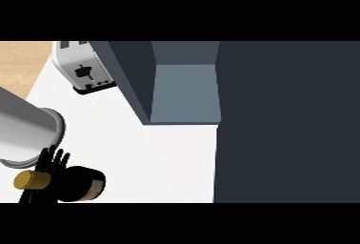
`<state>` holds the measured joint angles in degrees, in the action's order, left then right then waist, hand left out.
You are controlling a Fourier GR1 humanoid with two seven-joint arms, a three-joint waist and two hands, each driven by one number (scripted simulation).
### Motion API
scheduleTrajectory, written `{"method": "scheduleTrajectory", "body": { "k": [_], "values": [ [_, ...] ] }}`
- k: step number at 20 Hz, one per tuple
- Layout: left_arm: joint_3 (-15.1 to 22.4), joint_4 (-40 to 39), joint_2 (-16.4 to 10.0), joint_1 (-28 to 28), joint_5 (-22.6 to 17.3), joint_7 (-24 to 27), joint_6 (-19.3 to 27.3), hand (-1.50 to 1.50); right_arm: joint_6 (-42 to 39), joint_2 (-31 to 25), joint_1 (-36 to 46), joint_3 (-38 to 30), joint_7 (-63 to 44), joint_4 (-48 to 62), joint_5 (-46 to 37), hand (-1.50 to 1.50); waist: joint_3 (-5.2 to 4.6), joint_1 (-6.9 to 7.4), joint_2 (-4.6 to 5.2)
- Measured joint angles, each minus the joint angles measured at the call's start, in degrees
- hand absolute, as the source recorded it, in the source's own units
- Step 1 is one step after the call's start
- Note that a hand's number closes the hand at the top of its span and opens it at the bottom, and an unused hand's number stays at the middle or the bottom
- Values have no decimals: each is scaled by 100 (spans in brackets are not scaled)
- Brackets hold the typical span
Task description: Pick up the wine, place it into the cabinet and close the cabinet
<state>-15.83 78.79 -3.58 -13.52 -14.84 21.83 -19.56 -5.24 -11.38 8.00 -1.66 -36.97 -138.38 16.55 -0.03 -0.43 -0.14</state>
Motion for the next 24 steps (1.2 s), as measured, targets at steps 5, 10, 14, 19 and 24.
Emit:
{"method": "scheduleTrajectory", "body": {
  "k": [5, 10, 14, 19, 24],
  "values": [
    [-63, -421, -51, 194, -57, 234, -154, -150, -64, 24, -68, -50, 97, 13, -10, -150, 1, 1, 1],
    [0, -662, -59, 380, -202, 263, -430, 150, -85, 108, -101, 41, 158, 40, -24, -150, 5, 8, 1],
    [194, -713, -35, 326, 30, 535, -571, 150, -42, 94, -89, 46, 62, 18, -33, -150, 2, 2, -2],
    [386, -678, -133, 450, 579, 804, -347, 150, -79, 123, -132, 27, 133, 27, -36, -150, 3, -13, -3],
    [404, -714, -99, 572, 936, 1080, 75, 150, -173, 103, -237, -106, 232, 42, -37, -150, 4, 0, 0]
  ]
}}
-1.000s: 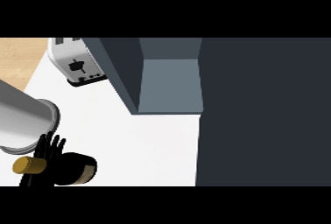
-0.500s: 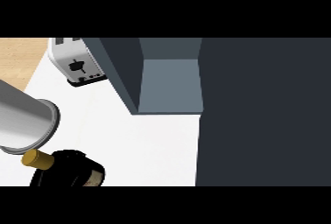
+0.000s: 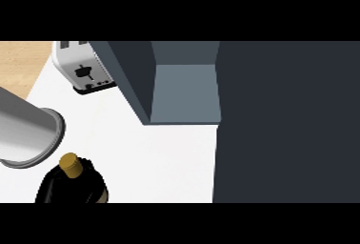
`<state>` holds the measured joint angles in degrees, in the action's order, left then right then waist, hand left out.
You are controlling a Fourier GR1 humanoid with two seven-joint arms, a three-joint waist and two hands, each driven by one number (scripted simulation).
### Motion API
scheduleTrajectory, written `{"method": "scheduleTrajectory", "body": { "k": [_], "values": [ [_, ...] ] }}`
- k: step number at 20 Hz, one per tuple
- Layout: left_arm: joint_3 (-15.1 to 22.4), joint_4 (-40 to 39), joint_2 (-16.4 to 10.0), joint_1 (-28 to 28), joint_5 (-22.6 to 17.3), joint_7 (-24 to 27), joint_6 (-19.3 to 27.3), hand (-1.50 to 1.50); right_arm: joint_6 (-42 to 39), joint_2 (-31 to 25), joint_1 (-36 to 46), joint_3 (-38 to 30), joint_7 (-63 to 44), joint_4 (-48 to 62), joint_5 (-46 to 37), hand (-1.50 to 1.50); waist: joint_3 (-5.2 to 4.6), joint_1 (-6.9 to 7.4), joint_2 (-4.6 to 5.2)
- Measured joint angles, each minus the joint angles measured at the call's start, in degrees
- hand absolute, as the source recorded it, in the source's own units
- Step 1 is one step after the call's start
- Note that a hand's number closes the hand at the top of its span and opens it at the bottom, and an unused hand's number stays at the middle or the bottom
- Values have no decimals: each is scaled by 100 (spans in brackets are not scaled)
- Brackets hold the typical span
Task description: Pick up the wine, place it into the cabinet and close the cabinet
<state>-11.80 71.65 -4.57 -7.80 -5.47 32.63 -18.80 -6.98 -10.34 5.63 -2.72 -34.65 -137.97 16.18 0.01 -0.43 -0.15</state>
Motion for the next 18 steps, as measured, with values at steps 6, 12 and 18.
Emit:
{"method": "scheduleTrajectory", "body": {
  "k": [6, 12, 18],
  "values": [
    [-51, 14, 133, 168, 91, 181, 398, 150, -189, 31, -123, -100, 184, 34, 27, -150, 1, 11, 3],
    [-14, 503, 218, 48, 227, 507, 688, 150, -191, 147, -219, 68, 210, 25, 26, -150, 0, 22, -2],
    [370, 1751, 373, -192, -185, -331, 605, 150, -135, 154, -157, 80, 106, 24, 29, -150, 2, 34, -9]
  ]
}}
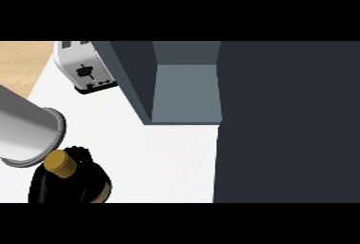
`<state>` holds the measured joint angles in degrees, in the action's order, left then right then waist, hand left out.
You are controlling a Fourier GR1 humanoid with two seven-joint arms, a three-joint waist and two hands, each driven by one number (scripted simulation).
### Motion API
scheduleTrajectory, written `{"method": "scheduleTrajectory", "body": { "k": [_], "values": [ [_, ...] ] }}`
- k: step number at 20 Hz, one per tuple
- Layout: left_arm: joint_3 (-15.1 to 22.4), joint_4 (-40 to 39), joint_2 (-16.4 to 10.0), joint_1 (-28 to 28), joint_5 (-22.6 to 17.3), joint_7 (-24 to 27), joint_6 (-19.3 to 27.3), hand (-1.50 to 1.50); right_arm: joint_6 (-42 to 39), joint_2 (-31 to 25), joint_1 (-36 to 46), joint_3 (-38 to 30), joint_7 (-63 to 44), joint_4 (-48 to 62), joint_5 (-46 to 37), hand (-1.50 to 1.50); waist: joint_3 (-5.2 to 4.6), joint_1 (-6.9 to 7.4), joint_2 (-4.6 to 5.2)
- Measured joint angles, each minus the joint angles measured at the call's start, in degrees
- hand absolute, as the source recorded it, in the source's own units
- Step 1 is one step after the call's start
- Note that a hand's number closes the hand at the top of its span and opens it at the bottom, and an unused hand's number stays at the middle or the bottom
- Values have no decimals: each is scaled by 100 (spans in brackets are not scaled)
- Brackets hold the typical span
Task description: Pick up the wine, place it into the cabinet and close the cabinet
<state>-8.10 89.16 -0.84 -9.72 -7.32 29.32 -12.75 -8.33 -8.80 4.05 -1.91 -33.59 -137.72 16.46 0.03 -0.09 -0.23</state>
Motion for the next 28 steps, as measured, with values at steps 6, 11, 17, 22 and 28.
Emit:
{"method": "scheduleTrajectory", "body": {
  "k": [6, 11, 17, 22, 28],
  "values": [
    [673, 1099, 61, -11, -146, -1035, 443, 150, 7, -11, 38, 11, -3, 5, -12, -150, 1, -7, 2],
    [1271, 1804, 76, 96, 98, -1798, 998, 150, 8, 7, 92, -9, -2, 17, -5, -150, -1, -11, 5],
    [2298, 2275, 81, 543, 242, -2609, 1885, 150, 7, -4, 97, -35, -48, 11, 7, -150, 0, -41, 5],
    [2823, 2222, 82, 1270, 237, -3085, 2679, 150, -47, 24, 23, -52, 16, 17, 18, -150, 0, -53, 10],
    [3553, 1861, 82, 2250, 332, -3465, 3949, 150, -80, 43, 57, -96, 23, 35, 45, -150, -1, -66, 12]
  ]
}}
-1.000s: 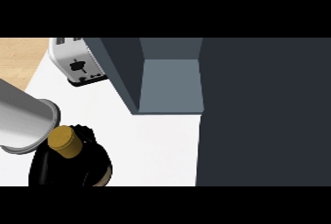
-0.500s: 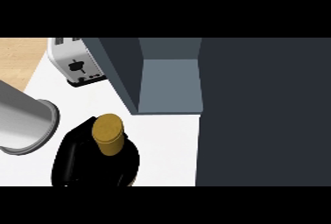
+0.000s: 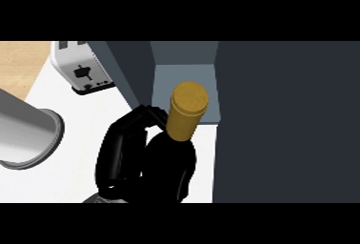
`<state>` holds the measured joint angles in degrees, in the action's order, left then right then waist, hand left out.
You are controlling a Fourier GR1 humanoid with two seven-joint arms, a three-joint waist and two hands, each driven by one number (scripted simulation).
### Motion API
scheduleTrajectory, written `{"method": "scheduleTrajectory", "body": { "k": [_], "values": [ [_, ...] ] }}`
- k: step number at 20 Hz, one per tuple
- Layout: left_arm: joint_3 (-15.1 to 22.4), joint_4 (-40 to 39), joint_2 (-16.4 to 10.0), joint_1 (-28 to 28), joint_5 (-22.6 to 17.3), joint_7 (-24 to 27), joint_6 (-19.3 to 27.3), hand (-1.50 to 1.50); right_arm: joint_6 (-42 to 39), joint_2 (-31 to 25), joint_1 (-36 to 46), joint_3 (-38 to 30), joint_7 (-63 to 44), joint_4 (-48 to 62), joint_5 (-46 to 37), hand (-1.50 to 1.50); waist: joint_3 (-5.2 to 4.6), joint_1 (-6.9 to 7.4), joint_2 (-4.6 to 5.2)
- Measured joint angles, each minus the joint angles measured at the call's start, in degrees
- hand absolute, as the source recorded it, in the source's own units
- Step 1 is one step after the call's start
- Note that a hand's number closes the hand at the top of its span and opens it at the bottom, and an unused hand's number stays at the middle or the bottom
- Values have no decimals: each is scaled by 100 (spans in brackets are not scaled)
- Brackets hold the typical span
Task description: Pick up the wine, place it into the cabinet and close the cabinet
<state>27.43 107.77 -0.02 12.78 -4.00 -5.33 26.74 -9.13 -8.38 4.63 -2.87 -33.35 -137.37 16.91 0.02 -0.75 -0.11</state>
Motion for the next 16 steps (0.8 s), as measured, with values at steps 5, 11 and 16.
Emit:
{"method": "scheduleTrajectory", "body": {
  "k": [5, 11, 16],
  "values": [
    [94, -513, 0, 876, -2, -202, 661, 150, 52, 16, 96, 52, -73, 3, 5, -150, -1, -4, 3],
    [144, -1114, 0, 1502, -131, -152, 1173, 150, -14, -44, 94, -133, -62, 19, 37, -150, -1, -2, 6],
    [244, -1474, 1, 1767, -74, -54, 1457, 150, -94, -77, 18, -191, -68, -1, 69, -150, -2, -4, 2]
  ]
}}
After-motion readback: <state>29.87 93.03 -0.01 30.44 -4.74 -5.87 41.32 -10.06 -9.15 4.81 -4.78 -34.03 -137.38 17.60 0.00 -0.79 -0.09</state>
